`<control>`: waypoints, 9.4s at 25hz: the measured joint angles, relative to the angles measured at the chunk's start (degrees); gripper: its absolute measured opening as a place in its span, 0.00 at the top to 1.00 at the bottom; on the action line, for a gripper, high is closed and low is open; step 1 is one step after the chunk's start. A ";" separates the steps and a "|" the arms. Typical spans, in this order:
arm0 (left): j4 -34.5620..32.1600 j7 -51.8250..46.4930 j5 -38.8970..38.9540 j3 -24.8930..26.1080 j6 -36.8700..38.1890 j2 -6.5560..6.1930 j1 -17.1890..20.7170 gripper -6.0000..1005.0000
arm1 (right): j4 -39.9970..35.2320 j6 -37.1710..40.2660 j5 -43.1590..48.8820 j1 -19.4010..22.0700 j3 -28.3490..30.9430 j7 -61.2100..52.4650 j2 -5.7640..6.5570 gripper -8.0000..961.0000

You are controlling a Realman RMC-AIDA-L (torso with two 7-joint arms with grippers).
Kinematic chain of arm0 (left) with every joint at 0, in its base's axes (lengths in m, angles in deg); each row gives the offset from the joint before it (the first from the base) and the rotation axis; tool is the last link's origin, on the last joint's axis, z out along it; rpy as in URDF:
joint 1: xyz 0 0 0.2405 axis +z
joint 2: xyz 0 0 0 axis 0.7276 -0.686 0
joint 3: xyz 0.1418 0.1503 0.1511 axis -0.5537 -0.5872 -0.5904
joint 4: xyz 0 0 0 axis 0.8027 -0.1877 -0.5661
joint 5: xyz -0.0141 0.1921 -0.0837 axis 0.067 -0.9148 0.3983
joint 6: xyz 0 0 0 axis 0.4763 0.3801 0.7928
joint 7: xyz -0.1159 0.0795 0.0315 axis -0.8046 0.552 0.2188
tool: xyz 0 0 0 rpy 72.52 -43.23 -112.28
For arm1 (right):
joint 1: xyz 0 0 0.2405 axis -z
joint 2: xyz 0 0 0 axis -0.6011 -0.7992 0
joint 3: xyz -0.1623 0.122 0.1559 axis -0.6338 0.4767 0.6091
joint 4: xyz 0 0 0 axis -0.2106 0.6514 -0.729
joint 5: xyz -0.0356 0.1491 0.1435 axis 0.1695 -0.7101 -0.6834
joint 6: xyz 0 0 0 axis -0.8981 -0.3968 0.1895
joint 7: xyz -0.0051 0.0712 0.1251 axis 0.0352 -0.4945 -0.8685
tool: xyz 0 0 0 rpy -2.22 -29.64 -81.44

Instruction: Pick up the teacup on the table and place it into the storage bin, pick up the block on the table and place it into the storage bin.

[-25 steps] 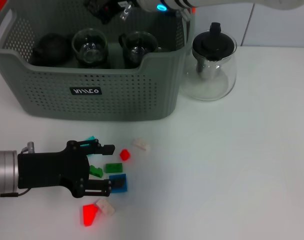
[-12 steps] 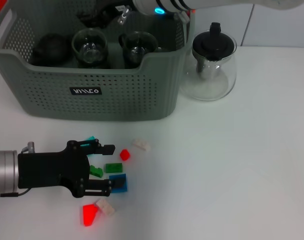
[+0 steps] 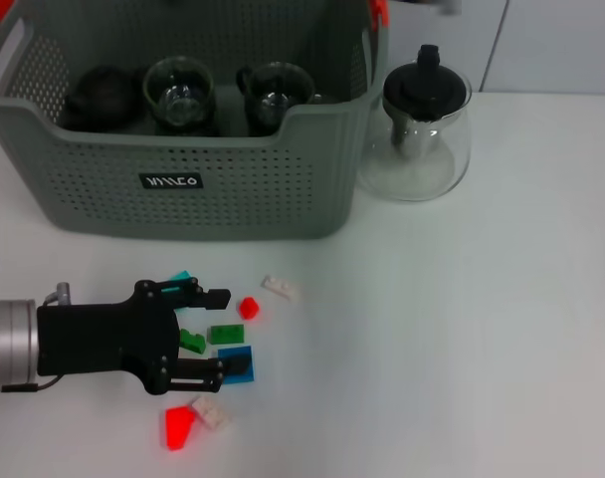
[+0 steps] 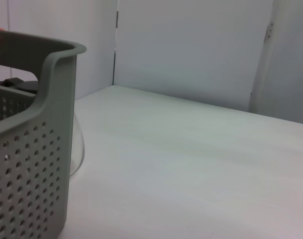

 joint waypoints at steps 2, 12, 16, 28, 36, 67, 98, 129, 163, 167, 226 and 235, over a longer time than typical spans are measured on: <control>0.00 0.00 0.00 -0.08 -0.03 0.00 0.00 0.19 | -1.68 8.95 -1.95 2.34 4.38 0.00 0.77 0.12; 0.00 0.00 -0.13 0.05 -0.14 -0.23 0.00 0.19 | -2.27 43.01 -1.95 11.03 11.89 -2.13 8.27 0.13; 0.00 0.00 -0.04 0.09 -0.14 -0.34 0.00 0.19 | -3.45 50.48 6.40 11.40 11.52 -7.66 9.31 0.14; -0.01 0.25 -0.42 0.10 -0.15 -0.35 -0.09 0.19 | -3.96 37.62 41.37 1.81 5.09 -18.27 -0.40 0.24; -0.01 0.97 -0.14 0.13 -0.33 -0.05 0.39 0.19 | 3.96 18.80 41.11 -2.14 -10.71 -25.51 -1.18 0.33; 0.71 1.57 0.10 0.12 -1.56 0.09 0.20 0.19 | 18.17 -16.87 15.63 -2.44 -40.73 -27.28 -1.80 0.37; 1.52 2.28 0.09 0.12 -2.14 0.09 0.09 0.19 | 20.92 -21.75 9.26 -1.02 -45.95 -25.57 -2.00 0.57; 1.49 2.28 0.09 0.12 -2.15 0.18 0.09 0.19 | 21.61 -22.04 8.37 -0.87 -45.82 -26.12 -1.87 0.66; 0.17 2.02 -0.04 5.48 0.88 -0.50 2.32 0.19 | -29.83 45.11 9.38 15.93 11.13 -28.89 0.40 0.78; 0.30 2.13 -0.01 5.51 0.81 -0.52 2.12 0.19 | -27.55 45.27 3.79 8.20 20.48 -33.06 2.52 0.78; 0.50 1.84 -0.11 5.38 1.64 -0.69 1.62 0.19 | -15.42 2.29 12.40 7.22 3.60 -18.42 0.49 0.18; 0.25 1.84 -0.27 5.40 3.25 -0.86 1.55 0.19 | -16.23 30.56 -5.30 19.11 13.22 -5.16 2.36 0.14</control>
